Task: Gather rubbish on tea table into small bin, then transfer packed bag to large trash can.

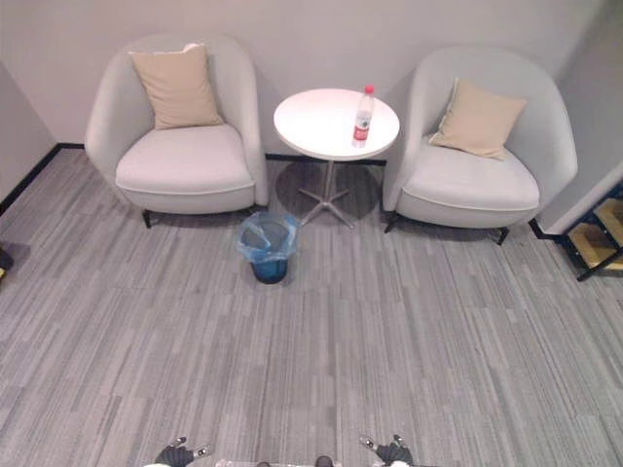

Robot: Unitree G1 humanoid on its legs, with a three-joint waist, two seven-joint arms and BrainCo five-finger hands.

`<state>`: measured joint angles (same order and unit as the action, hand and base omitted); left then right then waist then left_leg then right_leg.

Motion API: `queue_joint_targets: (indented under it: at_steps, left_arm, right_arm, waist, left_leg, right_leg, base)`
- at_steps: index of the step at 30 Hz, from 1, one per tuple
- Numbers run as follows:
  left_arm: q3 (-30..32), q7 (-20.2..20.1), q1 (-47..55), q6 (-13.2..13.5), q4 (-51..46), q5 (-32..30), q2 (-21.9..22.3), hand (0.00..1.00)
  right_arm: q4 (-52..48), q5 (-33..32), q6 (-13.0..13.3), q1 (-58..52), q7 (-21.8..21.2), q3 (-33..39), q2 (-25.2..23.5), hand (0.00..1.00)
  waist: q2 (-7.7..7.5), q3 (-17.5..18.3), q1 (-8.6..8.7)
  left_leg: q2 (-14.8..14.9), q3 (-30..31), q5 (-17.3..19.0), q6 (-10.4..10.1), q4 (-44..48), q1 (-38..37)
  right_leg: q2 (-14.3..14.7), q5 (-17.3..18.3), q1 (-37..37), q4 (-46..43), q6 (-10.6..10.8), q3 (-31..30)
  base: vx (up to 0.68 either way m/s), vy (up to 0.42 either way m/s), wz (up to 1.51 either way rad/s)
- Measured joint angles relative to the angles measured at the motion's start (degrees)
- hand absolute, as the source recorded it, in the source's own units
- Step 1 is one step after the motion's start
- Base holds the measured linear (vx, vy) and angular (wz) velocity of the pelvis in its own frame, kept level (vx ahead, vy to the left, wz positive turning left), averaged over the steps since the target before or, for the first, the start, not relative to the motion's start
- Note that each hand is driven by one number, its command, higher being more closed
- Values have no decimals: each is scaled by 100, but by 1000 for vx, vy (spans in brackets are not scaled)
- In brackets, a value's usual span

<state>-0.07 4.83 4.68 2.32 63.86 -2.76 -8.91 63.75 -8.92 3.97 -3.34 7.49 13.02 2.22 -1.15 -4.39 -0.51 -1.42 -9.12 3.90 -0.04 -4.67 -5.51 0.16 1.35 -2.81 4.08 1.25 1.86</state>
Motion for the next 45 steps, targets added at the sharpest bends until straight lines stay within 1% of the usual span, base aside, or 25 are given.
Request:
queue_joint_targets:
  at_steps: [2, 4, 7, 13, 15, 17, 18, 23, 24, 25, 26, 27, 28, 29, 30, 32, 34, 35, 38, 39, 41, 42, 43, 44, 45]
  left_arm:
    - [-108, -2, -78, -3, 10, 7, -32, 0]
    - [-110, 0, -136, -9, 2, 23, -41, 0]
    - [-157, 1, -258, -16, -11, 71, -111, 0]
    - [-209, -17, -543, 9, -89, 75, 222, 0]
    - [-103, -19, -561, 5, -141, 75, 274, 0]
    - [207, -20, -562, 14, -363, 119, 421, 0]
    - [316, -4, -566, 29, -385, 138, 489, 0]
    - [364, 2, -564, 110, -523, 189, 562, 0]
    - [428, 4, -557, 120, -598, 198, 606, 0]
    - [432, 3, -558, 121, -599, 197, 609, 0]
    - [470, 6, -546, 125, -593, 199, 650, 0]
    - [482, 4, -513, 131, -591, 206, 656, 0]
    - [554, 1, -484, 141, -611, 261, 648, 0]
    - [587, 5, -478, 144, -639, 284, 564, 0]
    - [589, 7, -479, 141, -651, 291, 529, 0]
    - [581, 14, -460, 117, -691, 298, 523, 0]
    - [489, 17, -405, 104, -701, 312, 520, 0]
    - [362, 18, -405, 106, -705, 334, 519, 0]
    - [236, 1, -457, 100, -693, 413, 585, 0]
    - [238, -1, -455, 101, -691, 421, 649, 0]
    - [243, 3, -466, 102, -680, 460, 654, 0]
    - [236, 3, -491, 107, -607, 460, 627, 0]
    - [230, 3, -503, 105, -554, 459, 611, 0]
    - [167, 4, -496, 109, -496, 459, 565, 0]
    - [87, -2, -467, 105, -443, 458, 497, 0]
  right_arm:
    - [0, 1, -4, 18, 0, 0, 1, 0]
    - [-23, 1, -3, 121, -2, -3, 10, 0]
    - [-36, -4, 2, 234, 6, -25, 5, 0]
    - [-213, -6, 16, 180, 25, -40, 49, 0]
    - [-230, -13, 29, 136, 29, -49, 35, 0]
    - [-405, -25, 51, 74, 47, -54, 50, 0]
    - [-446, -26, 60, 83, 70, -54, 89, 0]
    - [-480, -23, 62, 96, 163, 1, 28, 0]
    - [-492, -23, 60, 84, 179, 24, 20, 0]
    - [-492, -23, 60, 86, 181, 24, 20, 0]
    - [-488, -22, 61, 97, 191, 18, 32, 0]
    - [-473, -16, 62, 101, 191, -2, 57, 0]
    - [-439, -15, 54, 119, 191, -28, 29, 0]
    - [-450, -7, 58, 117, 176, -51, -64, 0]
    - [-460, -4, 57, 117, 175, -49, -122, 0]
    - [-488, 3, 53, 99, 150, -53, -189, 0]
    - [-691, 9, 59, 20, 136, -98, -189, 0]
    - [-789, 10, 64, 4, 112, -104, -187, 0]
    - [-909, 15, 65, 24, 77, -120, -158, 0]
    - [-900, 14, 67, 47, 63, -124, -124, 0]
    - [-897, 14, 69, 70, 28, -133, -95, 0]
    - [-885, 13, 77, 106, 23, -150, -58, 0]
    - [-876, 13, 76, 117, 18, -176, -30, 0]
    - [-847, 14, 74, 105, 17, -238, 2, 0]
    - [-742, -4, 73, 55, 14, -258, -7, 0]
  waist:
    - [4, -10, -4]
    - [42, -121, -13]
    - [2, -275, 20]
    - [74, -359, 103]
    - [19, -384, 99]
    - [174, -545, -9]
    - [207, -600, -24]
    - [246, -620, -74]
    - [227, -628, -163]
    - [226, -628, -172]
    - [261, -608, -244]
    - [279, -599, -292]
    - [178, -561, -307]
    - [-11, -491, -306]
    - [-88, -466, -309]
    - [-122, -453, -400]
    - [-109, -428, -380]
    - [-97, -403, -296]
    - [-91, -414, -200]
    - [-8, -460, -195]
    - [24, -467, -158]
    - [72, -468, -139]
    - [96, -468, -121]
    - [86, -460, -82]
    - [-28, -400, 9]
  left_leg:
    - [32, -141, 115, -2, 159, 113]
    - [130, -533, 290, -13, 450, 296]
    - [148, -790, 402, -58, 659, 418]
    - [562, -808, 964, -380, 1599, 514]
    - [837, -889, 1068, -483, 2823, 965]
    - [1313, -898, 1029, -376, 4577, 1627]
    - [1359, -825, 1103, -411, 4939, 1807]
    - [997, -619, 1221, -446, 4101, 2313]
    - [722, -588, 953, -335, 3091, 2372]
    - [707, -584, 927, -335, 3035, 2372]
    - [556, -393, 567, -355, 2242, 2320]
    - [519, -295, 177, -264, 2093, 2284]
    - [397, -345, 146, -71, 2127, 2241]
    - [280, -488, 360, -17, 2209, 2267]
    - [251, -580, 475, 11, 2250, 2244]
    - [246, -804, 684, 98, 2308, 1969]
    - [157, -908, 902, 173, 2184, 1470]
    - [124, -877, 1007, 192, 2146, 1283]
    - [58, -723, 1112, 192, 1834, 654]
    - [121, -646, 1111, 192, 1675, 346]
    - [272, -561, 1111, 191, 1578, 71]
    - [421, -445, 1110, 190, 1520, -45]
    - [510, -400, 1109, 187, 1506, -80]
    - [561, -278, 1107, 123, 1483, -123]
    - [535, -75, 1160, -120, 1482, -197]
  right_leg:
    - [19, 13, 152, -109, 7, -111]
    - [53, 296, 652, -799, -17, -178]
    - [-294, 485, 1084, -1418, -39, 772]
    - [-99, 896, 933, -1670, -226, 851]
    - [-30, 953, 807, -1666, -320, 828]
    - [133, 939, 483, -1601, -370, 679]
    - [154, 959, 356, -1554, -404, 546]
    - [-55, 983, -8, -1147, -428, 193]
    - [-206, 1041, -154, -957, -356, 45]
    - [-216, 1050, -159, -953, -348, 31]
    - [-250, 1153, -212, -898, -260, -89]
    - [-248, 1230, -203, -874, -175, -187]
    - [-371, 1331, -232, -879, -95, -306]
    - [-525, 1375, -249, -953, 51, -297]
    - [-590, 1410, -166, -1132, 120, -294]
    - [-676, 1481, 205, -2212, 284, -268]
    - [-850, 1384, 761, -3878, 874, -182]
    - [-937, 1304, 1071, -4672, 1036, -72]
    - [-1262, 1468, 1734, -5805, 659, 704]
    - [-1272, 1604, 1846, -5658, 421, 1038]
    - [-1178, 1702, 2033, -5105, 238, 1335]
    - [-969, 1672, 2217, -4432, 217, 1364]
    - [-831, 1528, 2324, -3941, 182, 1326]
    - [-645, 1099, 2396, -3104, 157, 1229]
    - [-509, 117, 2357, -2020, -57, 945]
  base:
    - [-11, -3, -36]
    - [-20, -2, -84]
    - [-18, -19, -57]
    - [83, -114, -4]
    - [153, -189, -6]
    - [252, -166, -40]
    - [228, -61, -50]
    - [207, 80, -40]
    - [229, 165, -28]
    - [292, 232, -45]
    - [169, 152, -41]
    - [287, 280, -59]
    - [326, 278, -42]
    - [420, 277, -34]
    - [463, 216, -40]
    - [400, 172, -56]
    - [350, 165, -33]
    - [380, 138, 14]
    - [399, 63, 24]
    - [415, -11, 23]
    - [464, -133, 28]
    - [461, -196, 32]
    - [391, -205, 40]
    - [427, -241, 58]
    - [454, -270, 67]
